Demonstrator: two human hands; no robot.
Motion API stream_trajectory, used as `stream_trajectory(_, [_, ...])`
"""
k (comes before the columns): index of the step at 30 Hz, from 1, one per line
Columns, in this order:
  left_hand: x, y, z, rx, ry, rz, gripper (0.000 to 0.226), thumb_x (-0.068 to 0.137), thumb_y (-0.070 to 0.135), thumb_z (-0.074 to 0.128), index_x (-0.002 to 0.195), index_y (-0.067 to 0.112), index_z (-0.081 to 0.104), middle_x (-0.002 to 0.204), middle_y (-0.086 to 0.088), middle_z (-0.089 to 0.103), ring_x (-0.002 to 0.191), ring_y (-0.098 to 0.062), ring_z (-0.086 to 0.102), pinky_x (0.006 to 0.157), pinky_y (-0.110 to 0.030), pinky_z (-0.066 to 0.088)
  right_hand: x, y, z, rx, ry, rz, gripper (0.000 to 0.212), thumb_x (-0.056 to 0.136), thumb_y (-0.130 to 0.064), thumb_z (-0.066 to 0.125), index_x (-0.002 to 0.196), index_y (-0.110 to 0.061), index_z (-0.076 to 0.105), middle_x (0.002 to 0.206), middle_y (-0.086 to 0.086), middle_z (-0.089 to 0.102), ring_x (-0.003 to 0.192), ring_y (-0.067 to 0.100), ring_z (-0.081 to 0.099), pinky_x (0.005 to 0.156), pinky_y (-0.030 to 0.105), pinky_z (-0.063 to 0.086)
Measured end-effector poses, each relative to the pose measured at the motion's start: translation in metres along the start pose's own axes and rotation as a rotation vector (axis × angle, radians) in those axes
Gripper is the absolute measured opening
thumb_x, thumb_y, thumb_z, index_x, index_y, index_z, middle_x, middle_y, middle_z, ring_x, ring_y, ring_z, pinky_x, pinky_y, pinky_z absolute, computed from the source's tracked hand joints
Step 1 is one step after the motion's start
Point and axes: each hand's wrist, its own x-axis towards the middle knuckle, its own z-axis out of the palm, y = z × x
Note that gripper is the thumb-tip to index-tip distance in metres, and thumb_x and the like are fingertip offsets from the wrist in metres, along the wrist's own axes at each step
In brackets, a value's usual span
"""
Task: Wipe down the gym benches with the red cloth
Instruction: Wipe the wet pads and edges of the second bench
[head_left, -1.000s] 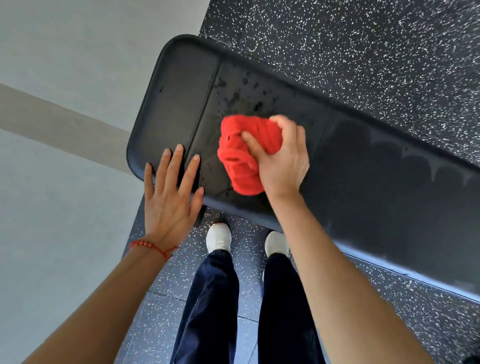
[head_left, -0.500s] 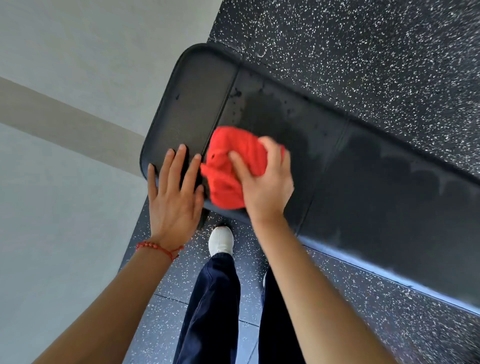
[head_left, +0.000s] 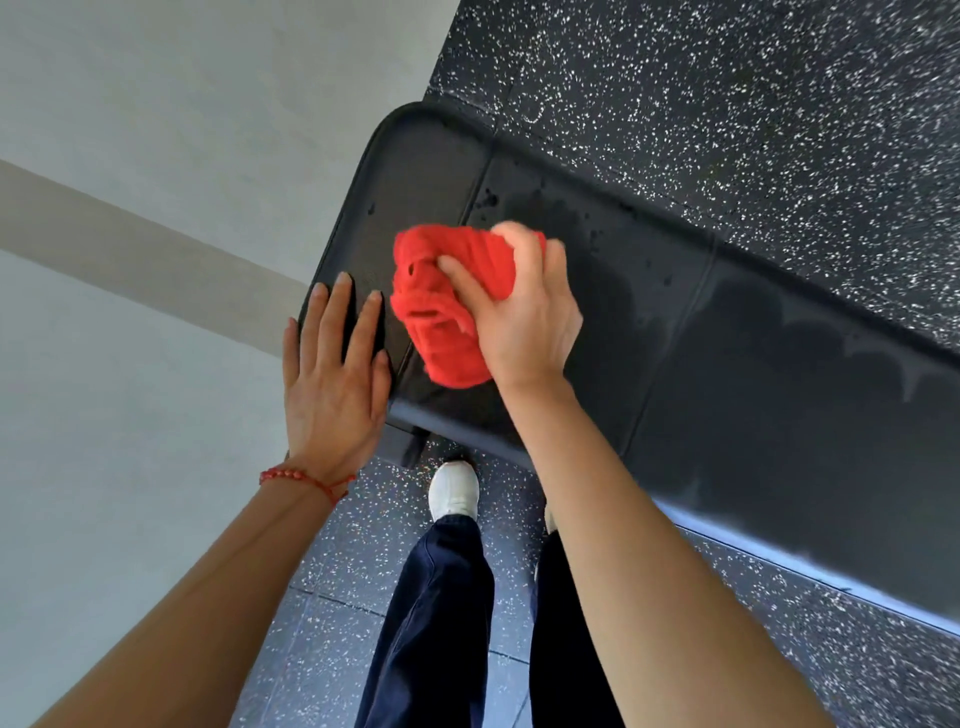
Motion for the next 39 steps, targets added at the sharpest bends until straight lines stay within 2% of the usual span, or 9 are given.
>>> stream_trajectory(5, [-0.001, 0.005, -0.002, 0.020, -0.004, 0.013, 0.049, 0.091, 0.021, 0.037, 0.137, 0.005, 0.043, 0.146, -0.020, 0.034, 0.135, -0.038, 0.029, 0.107, -0.054, 0.022, 0.055, -0.010, 0.010, -0.014, 0.128, 0.062, 0.052, 0.074, -0.059, 0.063, 0.110, -0.023, 0.059, 0.100, 0.007, 0.059, 0.085, 0.028, 0.061, 0.057, 0.028, 0.030])
stream_trajectory(9, [-0.004, 0.014, -0.002, 0.033, -0.017, 0.028, 0.049, 0.089, 0.013, 0.042, 0.137, 0.005, 0.043, 0.146, -0.021, 0.033, 0.136, -0.038, 0.027, 0.107, -0.058, 0.023, 0.065, -0.005, 0.008, -0.058, 0.134, 0.001, 0.052, 0.076, -0.060, 0.060, 0.110, -0.022, 0.059, 0.099, 0.008, 0.060, 0.083, 0.027, 0.062, 0.055, 0.027, 0.032])
stream_trajectory(13, [0.001, 0.025, -0.007, 0.051, -0.023, 0.030, 0.050, 0.092, 0.024, 0.036, 0.138, 0.006, 0.042, 0.147, -0.020, 0.033, 0.137, -0.037, 0.026, 0.108, -0.056, 0.020, 0.062, 0.004, 0.001, -0.050, 0.102, 0.003, 0.053, 0.077, -0.059, 0.059, 0.113, -0.021, 0.058, 0.099, 0.009, 0.059, 0.082, 0.029, 0.062, 0.054, 0.028, 0.031])
stream_trajectory(19, [0.018, 0.044, -0.004, 0.073, -0.004, 0.077, 0.050, 0.091, 0.024, 0.036, 0.138, 0.005, 0.043, 0.146, -0.020, 0.034, 0.136, -0.037, 0.027, 0.108, -0.057, 0.021, 0.064, 0.028, -0.023, -0.049, 0.115, 0.056, 0.053, 0.078, -0.059, 0.059, 0.113, -0.020, 0.058, 0.100, 0.009, 0.059, 0.081, 0.029, 0.061, 0.057, 0.028, 0.032])
stream_trajectory(25, [0.033, 0.064, 0.002, 0.098, -0.024, 0.159, 0.049, 0.092, 0.025, 0.037, 0.137, 0.008, 0.043, 0.146, -0.019, 0.034, 0.136, -0.038, 0.028, 0.107, -0.059, 0.021, 0.064, 0.068, -0.057, -0.050, 0.180, 0.187, 0.052, 0.078, -0.058, 0.059, 0.114, -0.020, 0.056, 0.106, 0.009, 0.059, 0.084, 0.031, 0.062, 0.062, 0.030, 0.038])
stream_trajectory(32, [0.052, 0.057, -0.002, 0.128, -0.076, 0.261, 0.049, 0.092, 0.027, 0.035, 0.137, 0.008, 0.044, 0.146, -0.019, 0.036, 0.134, -0.038, 0.030, 0.106, -0.058, 0.020, 0.052, 0.087, -0.074, -0.068, 0.291, 0.334, 0.052, 0.078, -0.057, 0.059, 0.114, -0.019, 0.056, 0.107, 0.012, 0.059, 0.083, 0.035, 0.060, 0.062, 0.031, 0.035])
stream_trajectory(39, [0.057, 0.022, -0.010, 0.166, -0.225, 0.528, 0.050, 0.092, 0.029, 0.033, 0.136, 0.009, 0.046, 0.145, -0.017, 0.038, 0.134, -0.036, 0.033, 0.105, -0.057, 0.027, 0.020, 0.081, -0.071, -0.068, 0.465, 0.585, 0.053, 0.080, -0.055, 0.058, 0.117, -0.018, 0.053, 0.111, 0.014, 0.056, 0.086, 0.038, 0.058, 0.064, 0.033, 0.033])
